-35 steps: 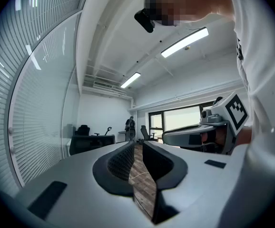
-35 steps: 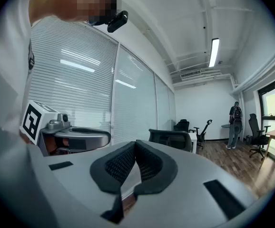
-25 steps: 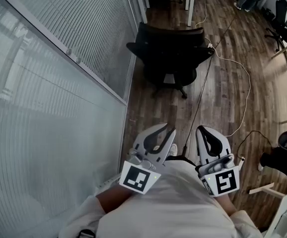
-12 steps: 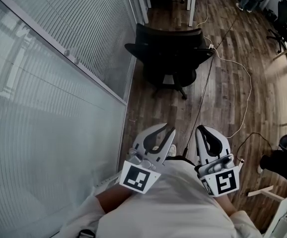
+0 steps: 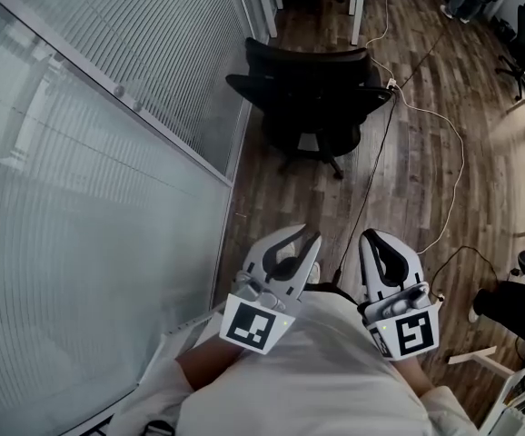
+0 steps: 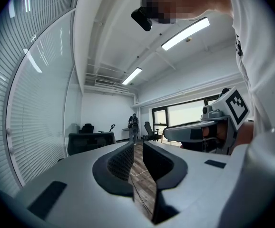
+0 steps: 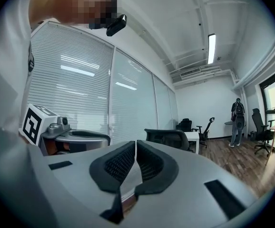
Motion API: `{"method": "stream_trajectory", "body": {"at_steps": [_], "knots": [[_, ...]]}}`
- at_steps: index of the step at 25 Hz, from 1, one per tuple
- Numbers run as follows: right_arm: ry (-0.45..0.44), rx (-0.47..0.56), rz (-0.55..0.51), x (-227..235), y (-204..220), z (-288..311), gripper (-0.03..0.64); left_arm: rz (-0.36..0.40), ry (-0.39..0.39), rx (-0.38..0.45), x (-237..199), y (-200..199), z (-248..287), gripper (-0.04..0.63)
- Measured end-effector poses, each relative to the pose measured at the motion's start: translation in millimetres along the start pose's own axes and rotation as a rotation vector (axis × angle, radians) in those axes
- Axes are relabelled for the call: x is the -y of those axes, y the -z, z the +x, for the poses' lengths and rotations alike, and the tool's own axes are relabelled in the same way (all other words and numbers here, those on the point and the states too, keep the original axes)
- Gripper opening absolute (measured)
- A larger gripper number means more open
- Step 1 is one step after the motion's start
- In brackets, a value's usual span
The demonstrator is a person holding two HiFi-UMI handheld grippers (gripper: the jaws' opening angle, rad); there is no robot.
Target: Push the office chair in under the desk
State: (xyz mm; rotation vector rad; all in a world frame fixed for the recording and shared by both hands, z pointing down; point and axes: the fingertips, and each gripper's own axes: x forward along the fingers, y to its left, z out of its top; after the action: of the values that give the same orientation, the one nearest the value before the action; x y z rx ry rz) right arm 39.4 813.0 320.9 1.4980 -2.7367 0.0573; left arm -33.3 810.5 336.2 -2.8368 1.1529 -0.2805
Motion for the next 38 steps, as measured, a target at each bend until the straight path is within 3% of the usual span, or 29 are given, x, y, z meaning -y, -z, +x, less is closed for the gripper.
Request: {"method": "stream_trajectory", "body": {"at_steps": [9,23,38], "knots": [[-0.023,0.005,-0.004,8,-3,11,0.032,0.014,-0.024,-0.005,-8,-4,8,0.078],[-0.033,-0.005,-0.058,24,-7,65,0.033,0.043,-0.025,-0.003,-57,-2,39,0.078],[0.051,-0.047,-0.128,70,-13,145,0.034,0.074,-0.013,-0.007,-141,1,93,0.08]]}}
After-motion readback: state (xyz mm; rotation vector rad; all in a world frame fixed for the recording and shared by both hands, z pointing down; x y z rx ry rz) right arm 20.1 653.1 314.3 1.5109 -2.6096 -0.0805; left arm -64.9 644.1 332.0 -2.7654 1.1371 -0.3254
